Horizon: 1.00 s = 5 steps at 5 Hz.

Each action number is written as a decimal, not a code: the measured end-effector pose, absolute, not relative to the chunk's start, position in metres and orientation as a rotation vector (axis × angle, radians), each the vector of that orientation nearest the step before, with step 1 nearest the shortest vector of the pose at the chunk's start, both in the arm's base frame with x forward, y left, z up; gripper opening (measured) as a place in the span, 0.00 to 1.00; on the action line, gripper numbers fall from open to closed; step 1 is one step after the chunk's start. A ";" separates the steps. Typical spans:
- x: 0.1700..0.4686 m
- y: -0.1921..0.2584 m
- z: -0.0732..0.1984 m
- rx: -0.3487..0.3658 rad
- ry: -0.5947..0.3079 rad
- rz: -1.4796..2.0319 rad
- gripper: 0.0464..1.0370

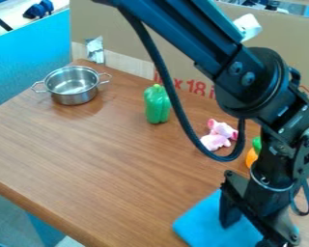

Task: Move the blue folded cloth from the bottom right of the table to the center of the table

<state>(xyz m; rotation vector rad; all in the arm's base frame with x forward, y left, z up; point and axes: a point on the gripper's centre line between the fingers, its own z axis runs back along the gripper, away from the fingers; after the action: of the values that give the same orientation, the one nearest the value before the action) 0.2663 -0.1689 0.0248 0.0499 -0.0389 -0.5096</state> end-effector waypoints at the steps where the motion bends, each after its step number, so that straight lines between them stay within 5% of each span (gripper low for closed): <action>1: 0.273 -0.159 0.023 0.063 -0.026 -0.495 0.96; 3: 0.287 -0.067 0.030 0.142 0.044 -0.359 0.96; 5: 0.269 0.020 0.054 0.066 0.095 -0.327 0.96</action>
<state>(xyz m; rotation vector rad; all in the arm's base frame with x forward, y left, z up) 0.2692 0.0197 0.0542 0.0663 0.0951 -0.3266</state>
